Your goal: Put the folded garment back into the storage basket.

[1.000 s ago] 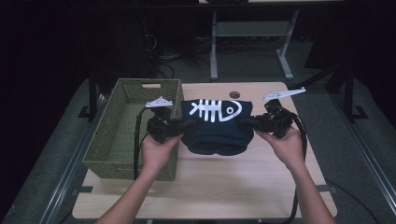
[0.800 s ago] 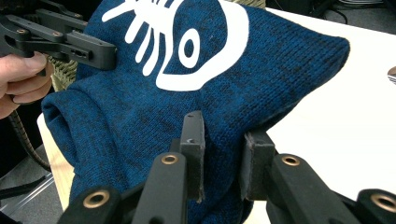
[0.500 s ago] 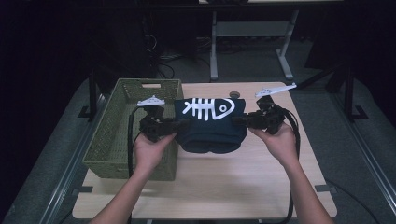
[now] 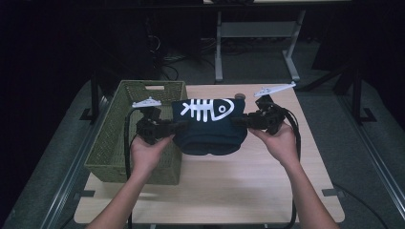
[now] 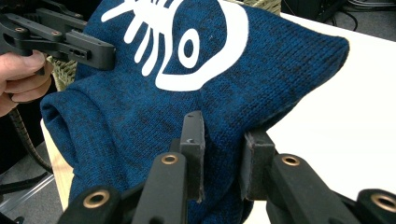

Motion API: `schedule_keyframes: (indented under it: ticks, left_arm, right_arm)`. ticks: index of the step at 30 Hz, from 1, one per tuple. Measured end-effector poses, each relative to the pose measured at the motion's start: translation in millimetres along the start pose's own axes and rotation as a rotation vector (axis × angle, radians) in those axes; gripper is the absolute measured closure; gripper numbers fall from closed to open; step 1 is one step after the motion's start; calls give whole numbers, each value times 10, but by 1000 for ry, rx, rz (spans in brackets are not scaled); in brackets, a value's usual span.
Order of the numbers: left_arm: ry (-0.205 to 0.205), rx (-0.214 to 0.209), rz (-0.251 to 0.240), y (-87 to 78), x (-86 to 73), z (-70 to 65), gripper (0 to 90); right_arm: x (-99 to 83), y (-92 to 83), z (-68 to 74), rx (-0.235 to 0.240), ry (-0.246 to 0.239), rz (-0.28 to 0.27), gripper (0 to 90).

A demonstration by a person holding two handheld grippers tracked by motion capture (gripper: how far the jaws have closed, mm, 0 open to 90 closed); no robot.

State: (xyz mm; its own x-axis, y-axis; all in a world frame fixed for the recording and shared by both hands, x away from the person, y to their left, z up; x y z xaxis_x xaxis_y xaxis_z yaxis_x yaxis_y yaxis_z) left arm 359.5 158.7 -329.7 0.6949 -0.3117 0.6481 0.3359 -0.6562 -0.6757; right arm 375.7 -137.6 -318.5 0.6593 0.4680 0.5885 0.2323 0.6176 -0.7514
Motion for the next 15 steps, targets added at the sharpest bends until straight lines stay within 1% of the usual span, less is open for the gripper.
schedule_keyframes:
  ticks: [3,7,8,11,15]
  left_arm:
    - [-6,2,-1,-27,-8,25,682]
    - [-22,-13,-1,-64,-21,73,682]
    - [-21,-11,0,-75,-24,83,682]
    - [-19,-3,-1,-102,-32,100,682]
    - [-28,-1,-7,-139,-43,134,682]
  right_arm:
    - [34,19,21,1,-4,4,742]
    - [77,38,53,6,-5,6,742]
    - [86,45,56,5,-14,2,742]
    - [117,70,73,6,-15,4,742]
    - [158,100,96,9,-19,7,742]
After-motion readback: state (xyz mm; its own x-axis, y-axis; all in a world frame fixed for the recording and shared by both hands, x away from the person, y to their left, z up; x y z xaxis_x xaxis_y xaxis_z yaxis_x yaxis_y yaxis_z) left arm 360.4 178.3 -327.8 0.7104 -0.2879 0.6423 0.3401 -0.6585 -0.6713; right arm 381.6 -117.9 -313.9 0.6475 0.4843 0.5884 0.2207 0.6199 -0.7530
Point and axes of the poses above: each handheld gripper's, and its own axes: y roughly forward along the jaws, x roughly out of its top, z roughly to its left, the point moved 3 cm from there along y, roughly forward along the jaws, and after that the axes turned 15 degrees about z, right-handed, at the moved point
